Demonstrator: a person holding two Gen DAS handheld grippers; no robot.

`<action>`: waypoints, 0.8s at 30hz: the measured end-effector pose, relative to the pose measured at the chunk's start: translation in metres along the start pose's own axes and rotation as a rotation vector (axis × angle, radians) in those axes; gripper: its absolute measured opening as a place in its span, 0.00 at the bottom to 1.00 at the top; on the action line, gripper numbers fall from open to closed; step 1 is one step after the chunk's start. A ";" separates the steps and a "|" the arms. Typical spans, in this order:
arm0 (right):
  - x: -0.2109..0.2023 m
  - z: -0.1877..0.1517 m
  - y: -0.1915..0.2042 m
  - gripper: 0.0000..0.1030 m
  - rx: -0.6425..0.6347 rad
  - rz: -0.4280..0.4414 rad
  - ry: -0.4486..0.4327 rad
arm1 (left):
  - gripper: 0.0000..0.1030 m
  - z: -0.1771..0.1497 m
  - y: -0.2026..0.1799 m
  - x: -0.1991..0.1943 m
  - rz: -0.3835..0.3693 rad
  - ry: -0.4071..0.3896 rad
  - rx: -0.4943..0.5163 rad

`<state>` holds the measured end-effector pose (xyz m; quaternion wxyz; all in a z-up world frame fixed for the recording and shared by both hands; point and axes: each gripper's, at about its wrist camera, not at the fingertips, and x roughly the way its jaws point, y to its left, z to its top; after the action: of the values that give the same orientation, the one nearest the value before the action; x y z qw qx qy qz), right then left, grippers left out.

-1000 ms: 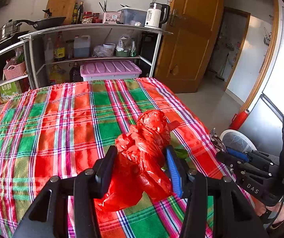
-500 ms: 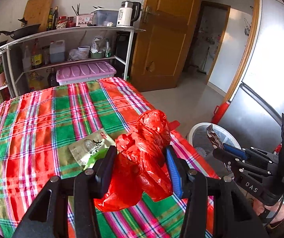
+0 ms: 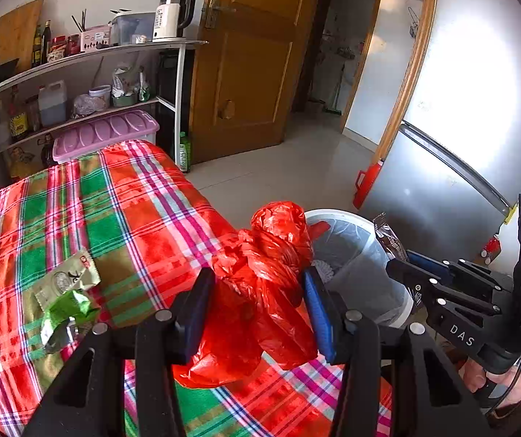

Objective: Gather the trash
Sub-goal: 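Lift the red bag and brown wrapper and carry them over the white bin, then open both grippers above the bin to drop the bag and wrapper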

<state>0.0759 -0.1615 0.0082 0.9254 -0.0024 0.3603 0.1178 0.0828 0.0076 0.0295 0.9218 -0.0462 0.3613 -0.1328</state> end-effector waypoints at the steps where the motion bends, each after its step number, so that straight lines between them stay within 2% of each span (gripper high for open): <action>1: -0.001 0.000 -0.005 0.21 0.006 -0.007 0.003 | 0.50 0.001 -0.005 0.003 -0.007 0.002 0.007; 17: 0.013 -0.015 -0.068 0.21 0.088 -0.105 0.066 | 0.50 0.003 -0.071 0.059 -0.084 0.099 0.087; 24: 0.027 -0.022 -0.085 0.21 0.101 -0.134 0.100 | 0.50 0.002 -0.088 0.085 -0.080 0.149 0.107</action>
<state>0.0988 -0.2399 -0.0326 0.9110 0.0140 0.4104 0.0370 0.1252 -0.1008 -0.0090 0.8876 -0.0011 0.4189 -0.1916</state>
